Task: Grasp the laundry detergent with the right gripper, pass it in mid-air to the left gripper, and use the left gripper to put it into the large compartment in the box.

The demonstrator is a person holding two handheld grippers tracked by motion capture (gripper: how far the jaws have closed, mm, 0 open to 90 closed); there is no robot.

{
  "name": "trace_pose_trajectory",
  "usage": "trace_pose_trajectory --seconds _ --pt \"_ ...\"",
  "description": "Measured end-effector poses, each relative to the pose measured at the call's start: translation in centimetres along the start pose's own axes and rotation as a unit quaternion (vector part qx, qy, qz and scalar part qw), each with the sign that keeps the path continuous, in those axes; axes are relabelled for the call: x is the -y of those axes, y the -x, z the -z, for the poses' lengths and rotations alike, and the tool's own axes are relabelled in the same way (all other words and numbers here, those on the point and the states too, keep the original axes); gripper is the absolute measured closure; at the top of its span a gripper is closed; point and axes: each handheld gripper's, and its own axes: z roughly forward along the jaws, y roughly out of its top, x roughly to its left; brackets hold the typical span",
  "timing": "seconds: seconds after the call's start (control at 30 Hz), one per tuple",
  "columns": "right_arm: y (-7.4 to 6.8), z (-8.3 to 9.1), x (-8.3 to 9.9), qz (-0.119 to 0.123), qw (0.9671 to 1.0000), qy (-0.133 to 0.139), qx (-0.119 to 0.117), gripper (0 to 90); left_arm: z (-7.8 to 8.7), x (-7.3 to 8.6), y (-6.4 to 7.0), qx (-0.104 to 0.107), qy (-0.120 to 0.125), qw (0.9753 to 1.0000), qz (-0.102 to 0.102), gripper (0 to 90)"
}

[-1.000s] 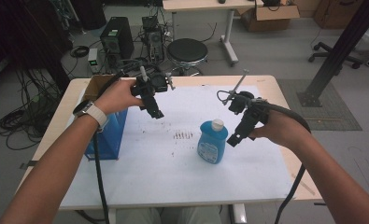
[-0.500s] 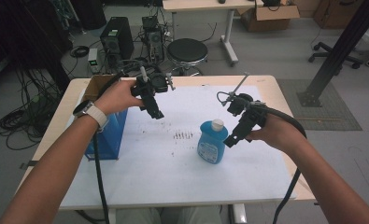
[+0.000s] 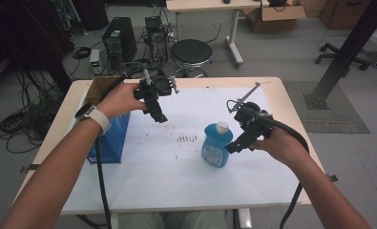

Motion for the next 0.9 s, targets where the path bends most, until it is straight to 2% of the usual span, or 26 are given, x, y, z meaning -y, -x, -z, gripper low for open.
trace_pose_trajectory --seconds 0.07,0.3,0.5,0.77,0.9 --pt "0.1 -0.1 0.5 -0.003 0.9998 0.021 -0.001 6.0 0.0 0.1 0.0 0.001 0.001 1.0000 0.002 5.4" --pt "0.1 -0.7 1.7 0.004 0.9986 0.053 -0.001 6.1 0.0 0.1 -0.1 0.001 0.002 1.0000 0.002 5.4" --pt "0.0 -1.4 3.0 0.005 0.9956 0.093 -0.001 6.0 0.0 0.0 -0.1 0.000 0.000 1.0000 0.002 5.4" --pt "0.0 -2.3 3.9 0.005 0.9930 0.118 -0.002 5.7 0.0 0.0 0.0 0.000 0.003 1.0000 0.003 5.4" --pt "0.0 -3.0 4.7 0.006 0.9907 0.136 -0.002 5.7 0.0 0.0 0.0 0.000 0.003 1.0000 0.004 5.3"
